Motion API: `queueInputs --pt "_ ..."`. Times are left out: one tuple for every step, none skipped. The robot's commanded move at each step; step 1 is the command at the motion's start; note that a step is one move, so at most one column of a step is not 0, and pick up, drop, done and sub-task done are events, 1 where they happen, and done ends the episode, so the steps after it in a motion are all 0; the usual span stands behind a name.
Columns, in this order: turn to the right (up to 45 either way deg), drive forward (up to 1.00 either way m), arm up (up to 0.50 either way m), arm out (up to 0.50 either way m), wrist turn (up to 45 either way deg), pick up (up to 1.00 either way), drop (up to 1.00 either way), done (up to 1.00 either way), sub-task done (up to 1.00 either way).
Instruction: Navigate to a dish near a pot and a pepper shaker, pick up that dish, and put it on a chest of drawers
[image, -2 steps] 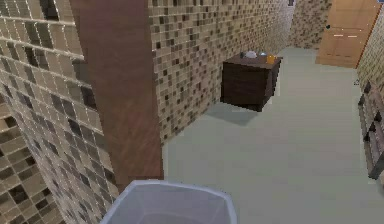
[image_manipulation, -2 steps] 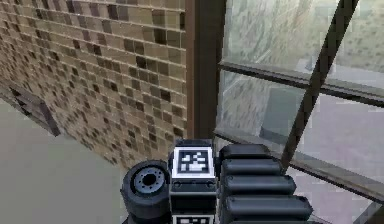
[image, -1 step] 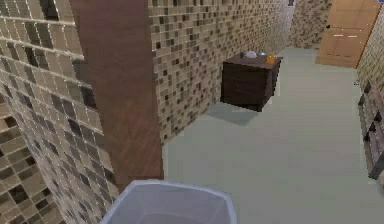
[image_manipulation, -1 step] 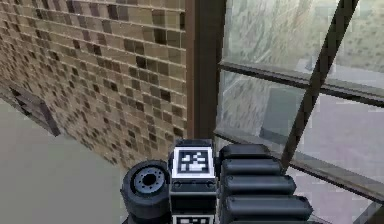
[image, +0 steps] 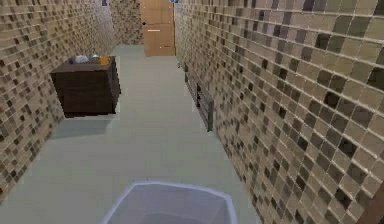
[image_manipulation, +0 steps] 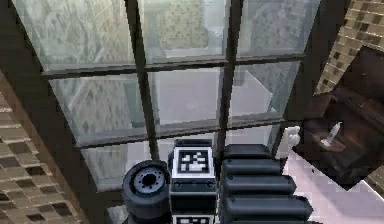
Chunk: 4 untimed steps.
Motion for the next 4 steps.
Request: queueInputs --pt "33.0 0.0 0.0 0.0 0.0 0.0 0.0 0.0 0.0" --pt "0.0 0.2 0.0 0.0 0.0 0.0 0.0 0.0 0.0" --pt "-45.0 0.0 0.0 0.0 0.0 0.0 0.0 0.0 0.0" --pt "-3.0 0.0 0.0 0.0 0.0 0.0 0.0 0.0 0.0"
